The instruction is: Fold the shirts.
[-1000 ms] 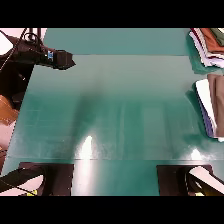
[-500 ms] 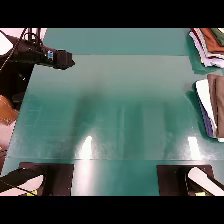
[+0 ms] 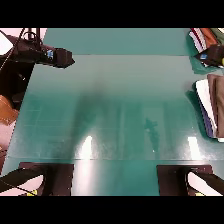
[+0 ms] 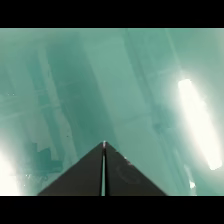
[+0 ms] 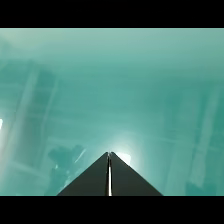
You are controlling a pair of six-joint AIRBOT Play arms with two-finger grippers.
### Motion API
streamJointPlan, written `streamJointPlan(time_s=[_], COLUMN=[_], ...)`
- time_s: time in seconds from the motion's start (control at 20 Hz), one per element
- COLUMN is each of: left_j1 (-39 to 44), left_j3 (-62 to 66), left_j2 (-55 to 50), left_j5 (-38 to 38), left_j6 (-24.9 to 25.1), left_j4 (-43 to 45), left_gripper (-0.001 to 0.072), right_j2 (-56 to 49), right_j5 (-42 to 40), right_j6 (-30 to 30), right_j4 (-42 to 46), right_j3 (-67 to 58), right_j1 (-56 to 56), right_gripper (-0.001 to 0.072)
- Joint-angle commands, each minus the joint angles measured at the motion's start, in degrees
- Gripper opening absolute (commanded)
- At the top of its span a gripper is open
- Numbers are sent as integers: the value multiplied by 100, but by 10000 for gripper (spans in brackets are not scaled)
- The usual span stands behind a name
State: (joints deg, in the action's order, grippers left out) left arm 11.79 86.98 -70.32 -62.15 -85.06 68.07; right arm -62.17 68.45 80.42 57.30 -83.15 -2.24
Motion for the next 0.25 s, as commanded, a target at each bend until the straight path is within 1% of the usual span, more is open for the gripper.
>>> streamJointPlan(time_s=[0.0, 0.2], left_j1=[0, 0], left_j3=[-2, 0], left_j2=[-2, -2], left_j5=[17, 17], left_j6=[-2, -2], left_j4=[4, 4], left_gripper=[25, 25], right_j2=[2, 2], right_j5=[-96, -48], right_j6=[-107, -107], right_j4=[-17, -17], right_j3=[-13, -13], right_j1=[-448, -439], right_gripper=[19, 19])
